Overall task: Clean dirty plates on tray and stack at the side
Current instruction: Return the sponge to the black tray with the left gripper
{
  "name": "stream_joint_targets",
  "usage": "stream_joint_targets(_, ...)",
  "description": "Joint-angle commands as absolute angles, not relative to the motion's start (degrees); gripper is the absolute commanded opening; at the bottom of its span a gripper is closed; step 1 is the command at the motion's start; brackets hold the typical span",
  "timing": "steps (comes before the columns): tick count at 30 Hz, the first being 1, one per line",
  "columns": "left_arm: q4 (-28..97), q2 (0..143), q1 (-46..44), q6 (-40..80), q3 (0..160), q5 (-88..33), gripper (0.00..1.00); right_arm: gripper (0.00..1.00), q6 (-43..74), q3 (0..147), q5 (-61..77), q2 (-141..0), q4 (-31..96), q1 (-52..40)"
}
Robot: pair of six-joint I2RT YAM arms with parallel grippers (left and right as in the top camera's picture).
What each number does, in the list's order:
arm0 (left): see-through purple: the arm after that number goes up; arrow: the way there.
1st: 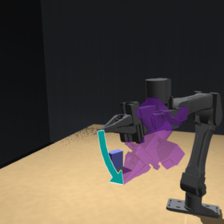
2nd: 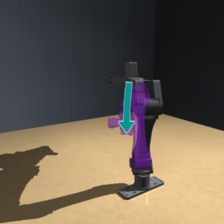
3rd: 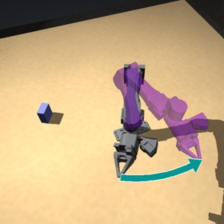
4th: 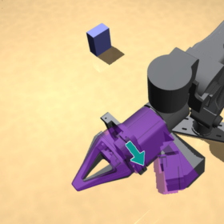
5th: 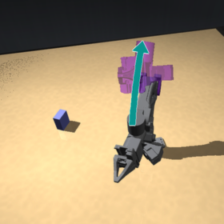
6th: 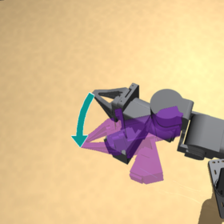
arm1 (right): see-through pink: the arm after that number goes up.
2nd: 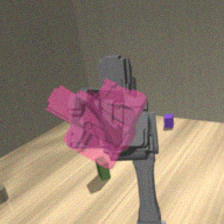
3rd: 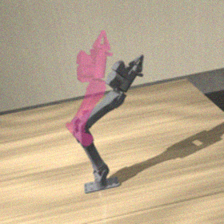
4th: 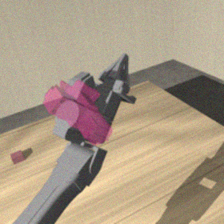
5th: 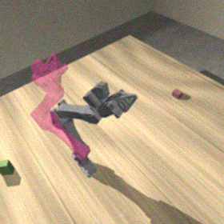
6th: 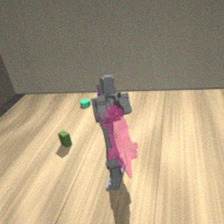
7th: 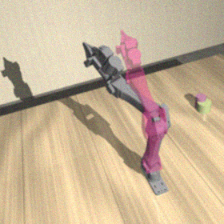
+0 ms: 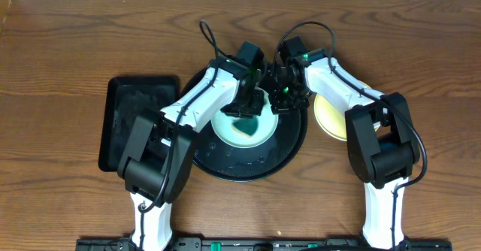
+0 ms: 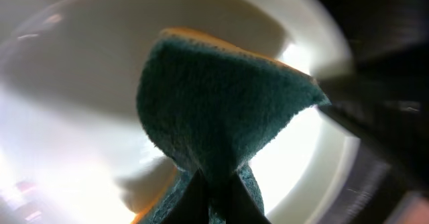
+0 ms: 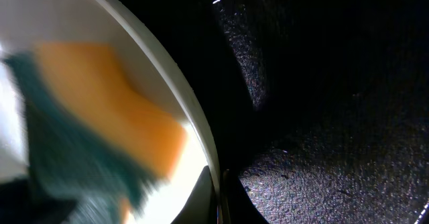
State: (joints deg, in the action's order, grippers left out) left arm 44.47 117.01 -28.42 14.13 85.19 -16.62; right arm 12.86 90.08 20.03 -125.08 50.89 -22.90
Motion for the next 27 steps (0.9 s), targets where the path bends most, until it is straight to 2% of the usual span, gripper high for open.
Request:
stream_joint_targets(1, 42.83, 117.93, -28.56, 12.62, 84.97, -22.35, 0.07, 0.01, 13.26, 88.82, 18.7, -126.39, 51.03, -24.23)
stream_joint_targets(3, 42.59, 117.93, -28.4, 17.17, 84.97, -17.3, 0.07, 0.01, 13.26, 88.82, 18.72, -126.39, 51.05, -24.23)
stream_joint_targets(8, 47.44, 117.93, -28.47, 36.25, 84.97, 8.32, 0.07, 0.01, 13.26, 88.82, 18.72, -126.39, 51.05, -24.23)
stream_joint_targets(11, 49.23, 117.93, -28.47, 39.77, 84.97, 15.42, 0.07, 0.01, 13.26, 88.82, 18.72, -126.39, 51.03, -24.23)
stream_joint_targets(18, 49.91, 117.16, -28.47, 39.72, 85.36, 14.96, 0.07, 0.01, 13.26, 88.82, 18.72, -126.39, 51.0, -24.23)
stream_joint_targets(27, 52.07, 110.45, -28.36, 35.62, 89.25, 7.51, 0.07, 0.01, 13.26, 88.82, 18.65, -126.39, 50.98, -24.23)
